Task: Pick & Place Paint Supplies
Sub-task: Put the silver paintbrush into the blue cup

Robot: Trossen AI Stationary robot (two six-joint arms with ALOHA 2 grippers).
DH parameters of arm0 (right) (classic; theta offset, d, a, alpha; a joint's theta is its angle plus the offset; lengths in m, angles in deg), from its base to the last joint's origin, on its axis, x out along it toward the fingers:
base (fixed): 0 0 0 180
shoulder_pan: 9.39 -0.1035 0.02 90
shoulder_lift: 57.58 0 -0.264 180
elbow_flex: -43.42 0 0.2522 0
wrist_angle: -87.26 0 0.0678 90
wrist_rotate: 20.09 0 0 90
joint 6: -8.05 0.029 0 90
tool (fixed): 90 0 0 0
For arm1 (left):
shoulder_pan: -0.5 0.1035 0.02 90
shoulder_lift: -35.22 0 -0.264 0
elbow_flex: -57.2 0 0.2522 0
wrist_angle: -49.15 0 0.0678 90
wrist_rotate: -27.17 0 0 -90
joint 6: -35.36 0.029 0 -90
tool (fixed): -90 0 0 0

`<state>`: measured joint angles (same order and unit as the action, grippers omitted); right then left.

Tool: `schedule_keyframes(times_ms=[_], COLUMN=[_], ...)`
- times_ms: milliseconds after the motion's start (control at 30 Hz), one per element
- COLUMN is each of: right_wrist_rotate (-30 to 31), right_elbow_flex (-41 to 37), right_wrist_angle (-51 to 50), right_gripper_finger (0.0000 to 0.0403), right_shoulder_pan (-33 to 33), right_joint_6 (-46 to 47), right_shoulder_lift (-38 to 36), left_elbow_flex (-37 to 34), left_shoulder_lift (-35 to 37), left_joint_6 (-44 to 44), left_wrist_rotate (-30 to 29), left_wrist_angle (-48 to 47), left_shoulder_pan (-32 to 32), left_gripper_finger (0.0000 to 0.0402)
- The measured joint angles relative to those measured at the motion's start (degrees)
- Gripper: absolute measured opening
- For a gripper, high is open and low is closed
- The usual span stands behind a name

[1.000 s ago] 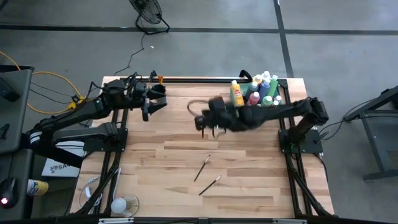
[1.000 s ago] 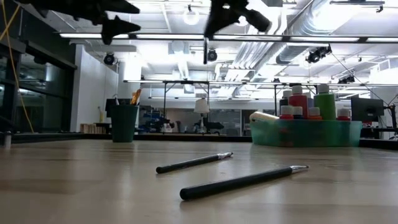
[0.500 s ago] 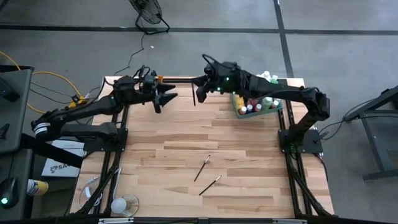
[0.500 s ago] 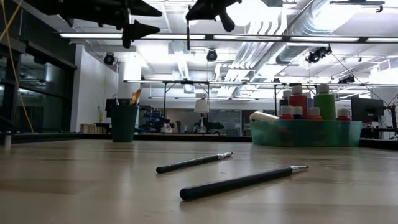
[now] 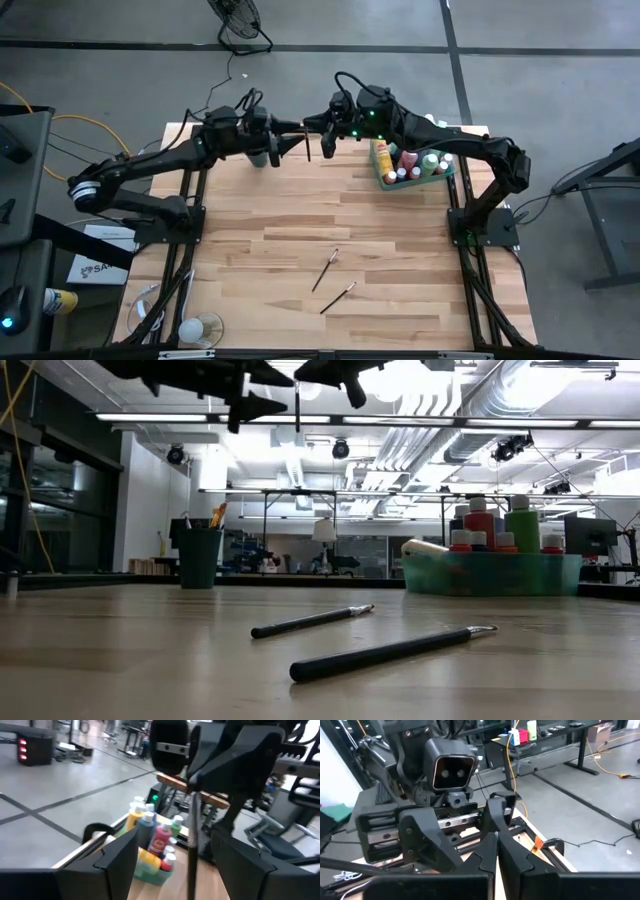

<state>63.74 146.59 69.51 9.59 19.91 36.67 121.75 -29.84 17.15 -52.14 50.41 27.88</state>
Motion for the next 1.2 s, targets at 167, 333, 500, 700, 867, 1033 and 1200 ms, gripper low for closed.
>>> schedule_keyframes(times_ms=[167, 333, 500, 700, 867, 1033, 1200], right_wrist_rotate=[-0.17, -1.39, -1.47, -1.48, -0.83, 1.02, 0.27], right_elbow_flex=[0.0, 0.0, 0.0, 0.0, 0.0, 0.0, 0.0], right_wrist_angle=[0.21, 0.48, 0.45, 0.42, 0.39, 0.3, 0.35], right_gripper_finger=[0.0004, 0.0004, 0.0004, 0.0004, 0.0004, 0.0013, 0.0076], right_shoulder_pan=[-0.11, -0.07, -0.09, -0.09, -0.09, -0.17, 0.0], right_joint_6=[-0.18, -0.35, -0.33, -0.29, 0.06, 0.54, 3.46], right_shoulder_lift=[0.02, 0.04, 0.07, 0.08, 0.11, 0.11, 0.13], left_elbow_flex=[3.29, 5.08, 5.13, 5.13, 5.13, 5.13, 5.13], left_shoulder_lift=[-3.17, -5.51, -6.1, -5.93, -5.9, -5.88, -5.88], left_joint_6=[0.1, -0.26, -2.82, -3.09, -3.05, -1.68, 0.39], left_wrist_rotate=[4.07, 7.68, 7.92, 7.85, 7.76, 7.57, 5.04], left_wrist_angle=[-0.06, -0.02, -0.26, -0.15, -0.19, -0.66, -3.49], left_shoulder_pan=[-0.02, -0.05, -0.15, -0.02, -0.02, -0.02, -0.02], left_gripper_finger=[0.0244, 0.0239, 0.0185, 0.0046, 0.0024, 0.0017, 0.0017])
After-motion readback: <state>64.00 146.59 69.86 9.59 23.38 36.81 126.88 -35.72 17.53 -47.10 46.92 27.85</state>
